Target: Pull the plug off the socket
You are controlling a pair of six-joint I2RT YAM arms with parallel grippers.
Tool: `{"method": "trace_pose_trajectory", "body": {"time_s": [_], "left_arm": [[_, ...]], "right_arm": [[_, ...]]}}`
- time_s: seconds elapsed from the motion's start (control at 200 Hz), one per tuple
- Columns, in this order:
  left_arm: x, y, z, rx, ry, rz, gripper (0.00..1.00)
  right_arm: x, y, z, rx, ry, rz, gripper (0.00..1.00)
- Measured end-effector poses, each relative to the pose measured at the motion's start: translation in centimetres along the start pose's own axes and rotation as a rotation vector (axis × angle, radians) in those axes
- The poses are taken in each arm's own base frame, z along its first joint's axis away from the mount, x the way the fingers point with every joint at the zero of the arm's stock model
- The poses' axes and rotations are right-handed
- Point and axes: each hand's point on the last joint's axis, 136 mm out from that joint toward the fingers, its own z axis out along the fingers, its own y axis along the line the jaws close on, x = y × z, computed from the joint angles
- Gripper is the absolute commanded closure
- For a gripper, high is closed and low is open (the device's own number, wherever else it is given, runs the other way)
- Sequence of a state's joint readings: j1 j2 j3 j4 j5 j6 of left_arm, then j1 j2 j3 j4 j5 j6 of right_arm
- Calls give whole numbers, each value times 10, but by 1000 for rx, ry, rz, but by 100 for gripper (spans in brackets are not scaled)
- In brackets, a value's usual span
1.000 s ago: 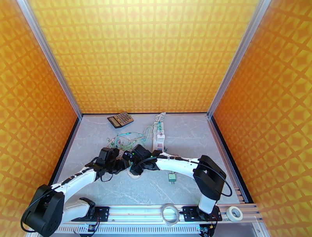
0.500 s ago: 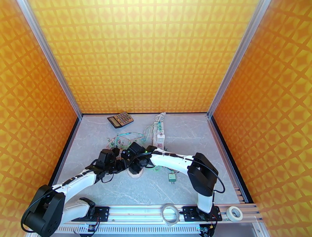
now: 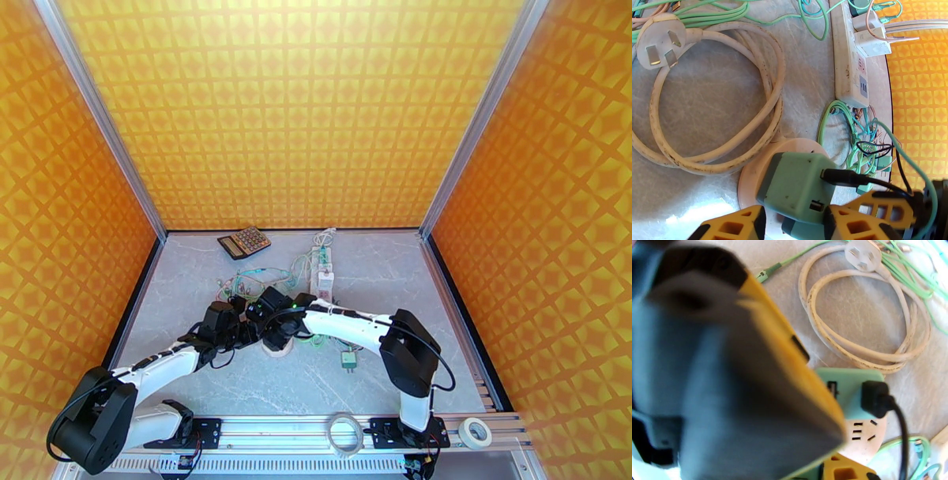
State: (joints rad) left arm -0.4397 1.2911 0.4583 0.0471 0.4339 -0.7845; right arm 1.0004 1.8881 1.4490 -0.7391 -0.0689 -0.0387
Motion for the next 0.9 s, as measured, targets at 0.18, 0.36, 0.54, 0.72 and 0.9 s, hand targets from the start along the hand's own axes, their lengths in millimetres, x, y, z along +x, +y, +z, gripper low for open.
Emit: {"method": "trace_pose_trajectory", "body": {"time_s": [0.18,0.36,0.54,0.72,0.9], "left_arm": [[-1,-1,1,3,-2,2,56],[0,-2,4,7,5,5,57],[-3,-3,4,9,0,3,56],[-5,-1,-3,-32,12,-39,37],[-4,10,-16,-85,48,-109,28]], "right_arm": [[1,-2,0,27,2,6,83],[3,-7,0,-25,-31,46,82],[2,-8,0,-90,-62,73,82],[2,-6,-2,-97,-89,61,82],[-4,2,-6,-110,-120,29,81]]}}
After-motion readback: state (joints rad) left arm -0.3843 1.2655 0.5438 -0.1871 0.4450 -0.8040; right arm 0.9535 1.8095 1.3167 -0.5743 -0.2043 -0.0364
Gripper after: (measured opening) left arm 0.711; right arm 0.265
